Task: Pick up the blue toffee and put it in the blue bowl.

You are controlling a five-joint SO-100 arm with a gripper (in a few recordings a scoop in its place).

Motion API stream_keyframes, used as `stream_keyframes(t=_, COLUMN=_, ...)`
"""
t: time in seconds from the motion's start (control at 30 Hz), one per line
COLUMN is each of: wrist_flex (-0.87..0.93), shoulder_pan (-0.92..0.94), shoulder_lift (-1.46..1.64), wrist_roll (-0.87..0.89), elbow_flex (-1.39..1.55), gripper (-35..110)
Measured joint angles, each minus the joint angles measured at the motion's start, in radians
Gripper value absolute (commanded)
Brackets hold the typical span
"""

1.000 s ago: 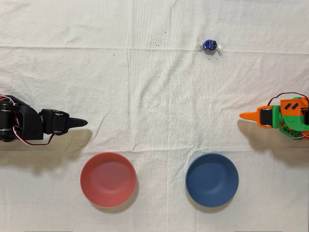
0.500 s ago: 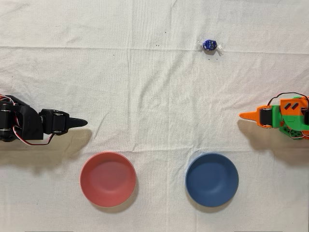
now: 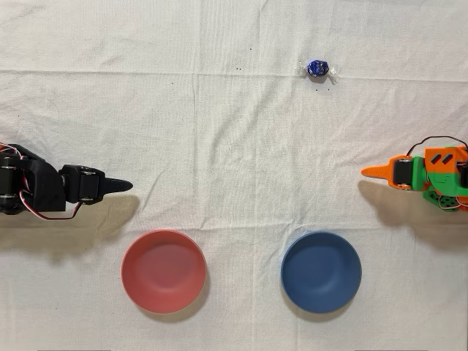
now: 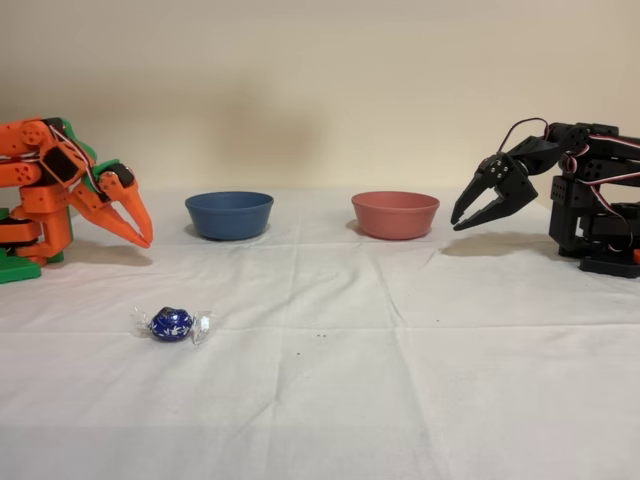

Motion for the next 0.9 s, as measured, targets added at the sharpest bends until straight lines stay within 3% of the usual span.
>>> stream_keyframes(t=0.3, wrist_flex=-0.018, shoulder_pan=0.112, shoulder_lift=-0.239, wrist_roll=-0.112, elbow_flex=-0.313, gripper=0)
stream_keyframes(t=0.67, wrist_flex=0.071, shoulder_pan=0.210, shoulder_lift=-0.730, wrist_roll=0.048, elbow_flex=-0.942, gripper=0)
stream_keyframes(t=0.9, wrist_flex=0.101, shoulder_pan=0.310, shoulder_lift=-0.913, wrist_roll=0.092, elbow_flex=-1.091, gripper=0)
